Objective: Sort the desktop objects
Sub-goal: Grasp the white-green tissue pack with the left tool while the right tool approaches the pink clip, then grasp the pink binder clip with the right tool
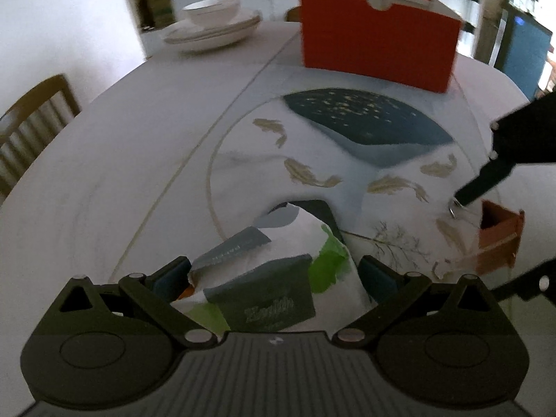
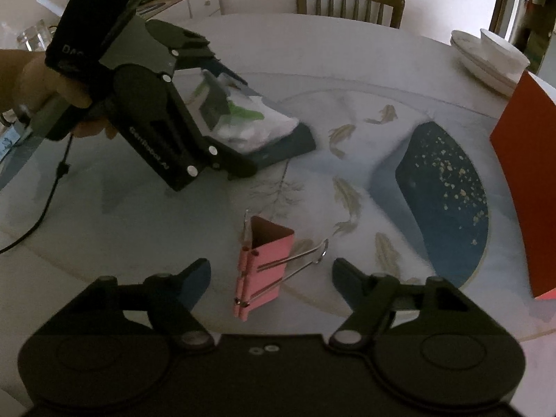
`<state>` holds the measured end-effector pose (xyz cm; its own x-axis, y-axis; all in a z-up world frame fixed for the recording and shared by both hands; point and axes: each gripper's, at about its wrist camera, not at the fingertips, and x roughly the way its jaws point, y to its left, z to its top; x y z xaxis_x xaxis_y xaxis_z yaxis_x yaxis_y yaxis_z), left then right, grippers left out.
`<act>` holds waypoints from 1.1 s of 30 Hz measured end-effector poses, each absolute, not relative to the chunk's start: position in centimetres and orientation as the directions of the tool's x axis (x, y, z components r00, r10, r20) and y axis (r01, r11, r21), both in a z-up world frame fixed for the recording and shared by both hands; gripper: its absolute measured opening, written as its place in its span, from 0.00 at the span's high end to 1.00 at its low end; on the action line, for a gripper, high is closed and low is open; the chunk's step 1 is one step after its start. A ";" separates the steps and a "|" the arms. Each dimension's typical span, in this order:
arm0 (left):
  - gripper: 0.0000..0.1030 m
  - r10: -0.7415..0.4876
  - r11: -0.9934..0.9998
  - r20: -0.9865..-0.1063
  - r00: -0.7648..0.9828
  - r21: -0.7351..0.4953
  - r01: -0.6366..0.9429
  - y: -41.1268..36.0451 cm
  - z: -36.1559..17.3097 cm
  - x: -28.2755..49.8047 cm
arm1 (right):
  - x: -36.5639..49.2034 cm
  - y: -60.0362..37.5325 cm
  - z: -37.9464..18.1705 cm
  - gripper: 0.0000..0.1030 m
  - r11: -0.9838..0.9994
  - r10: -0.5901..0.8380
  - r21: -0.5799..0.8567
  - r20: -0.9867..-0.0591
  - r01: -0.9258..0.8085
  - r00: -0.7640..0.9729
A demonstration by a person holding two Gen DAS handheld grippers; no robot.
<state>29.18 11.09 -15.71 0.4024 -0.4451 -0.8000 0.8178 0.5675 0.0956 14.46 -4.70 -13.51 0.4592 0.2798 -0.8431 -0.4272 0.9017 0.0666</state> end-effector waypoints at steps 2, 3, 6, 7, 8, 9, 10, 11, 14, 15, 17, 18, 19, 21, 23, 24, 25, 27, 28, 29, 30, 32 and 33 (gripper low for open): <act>0.00 -0.438 0.601 -0.796 0.418 0.086 0.794 11.1 -15.8 29.1 | 14.5 -4.8 -13.6 0.27 0.903 0.275 0.059 -0.841 -0.427 0.466; 0.00 -0.435 0.613 -0.795 0.424 0.083 0.785 11.1 -15.8 29.0 | 14.5 -4.8 -13.6 0.28 0.904 0.270 0.053 -0.839 -0.424 0.471; 0.04 -0.423 0.652 -0.790 0.444 0.075 0.754 11.1 -15.9 28.8 | 14.6 -4.9 -13.5 0.34 0.907 0.261 0.040 -0.835 -0.420 0.484; 0.09 -0.417 0.667 -0.787 0.455 0.075 0.742 11.1 -15.8 28.7 | 14.6 -5.0 -13.5 0.38 0.908 0.258 0.037 -0.834 -0.418 0.487; 0.11 -0.409 0.685 -0.783 0.468 0.076 0.725 11.2 -15.7 28.6 | 14.7 -5.1 -13.5 0.40 0.909 0.254 0.032 -0.833 -0.416 0.491; 0.13 -0.403 0.699 -0.782 0.476 0.072 0.711 11.3 -15.6 28.6 | 14.7 -5.2 -13.5 0.42 0.910 0.250 0.028 -0.832 -0.414 0.495; 0.15 -0.398 0.712 -0.781 0.482 0.069 0.699 11.3 -15.6 28.5 | 14.7 -5.3 -13.4 0.45 0.911 0.251 0.030 -0.831 -0.411 0.496; 0.15 -0.389 0.724 -0.779 0.491 0.071 0.687 11.3 -15.6 28.3 | 14.8 -5.5 -13.4 0.46 0.913 0.252 0.033 -0.830 -0.407 0.497; 0.19 -0.366 0.750 -0.773 0.518 0.085 0.656 11.2 -15.5 27.6 | 14.8 -5.8 -13.4 0.54 0.916 0.248 0.032 -0.829 -0.401 0.501; 0.21 -0.357 0.759 -0.772 0.525 0.088 0.645 11.1 -15.4 27.4 | 14.9 -5.9 -13.3 0.56 0.917 0.249 0.034 -0.828 -0.397 0.502; 0.24 -0.343 0.776 -0.770 0.538 0.090 0.624 11.0 -15.2 26.9 | 15.0 -6.3 -13.2 0.57 0.919 0.256 0.049 -0.828 -0.390 0.499; 0.26 -0.340 0.785 -0.768 0.543 0.086 0.614 10.9 -15.1 26.6 | 14.9 -6.4 -13.2 0.57 0.920 0.255 0.048 -0.827 -0.388 0.502; 0.28 -0.341 0.792 -0.766 0.544 0.077 0.606 10.9 -15.0 26.4 | 14.8 -6.6 -13.2 0.58 0.921 0.250 0.041 -0.825 -0.387 0.507; 0.34 -0.337 0.804 -0.762 0.554 0.073 0.590 10.6 -14.7 25.7 | 14.6 -6.9 -13.1 0.59 0.921 0.250 0.037 -0.821 -0.388 0.513; 0.39 -0.331 0.812 -0.758 0.562 0.075 0.579 10.3 -14.5 25.0 | 14.5 -7.4 -12.8 0.62 0.922 0.255 0.045 -0.817 -0.384 0.518; 0.41 -0.330 0.817 -0.757 0.564 0.071 0.573 10.1 -14.4 24.7 | 14.5 -7.6 -12.7 0.65 0.923 0.256 0.045 -0.814 -0.383 0.521; 0.42 -0.330 0.820 -0.756 0.566 0.067 0.568 9.9 -14.3 24.4 | 14.4 -7.8 -12.5 0.69 0.923 0.258 0.047 -0.812 -0.382 0.524; 0.44 -0.328 0.828 -0.755 0.568 0.060 0.557 9.4 -14.1 23.8 | 14.5 -8.4 -12.3 0.72 0.925 0.258 0.052 -0.812 -0.376 0.523; 0.45 -0.329 0.833 -0.755 0.568 0.052 0.551 9.2 -14.0 23.6 | 14.4 -8.7 -12.3 0.74 0.927 0.254 0.050 -0.812 -0.371 0.526; 0.45 -0.333 0.838 -0.754 0.566 0.038 0.544 9.0 -13.9 23.3 | 14.4 -8.9 -12.3 0.74 0.929 0.254 0.053 -0.812 -0.367 0.526; 0.46 -0.336 0.844 -0.753 0.566 0.026 0.536 8.8 -13.8 23.0 | 14.4 -9.3 -12.3 0.74 0.930 0.257 0.059 -0.811 -0.364 0.526; 0.47 -0.340 0.851 -0.752 0.564 0.010 0.526 8.3 -13.5 22.4 | 14.3 -10.0 -12.1 0.74 0.933 0.256 0.063 -0.807 -0.354 0.532; 0.47 -0.338 0.854 -0.753 0.565 0.006 0.520 8.0 -13.4 22.1 | 14.2 -10.3 -12.0 0.74 0.934 0.259 0.067 -0.804 -0.351 0.536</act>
<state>22.13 8.00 -13.39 0.5648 -0.3385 -0.7526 0.5200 0.8541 0.0061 14.20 -10.35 -11.97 0.5358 0.2586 -0.8038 -0.3510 0.9340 0.0666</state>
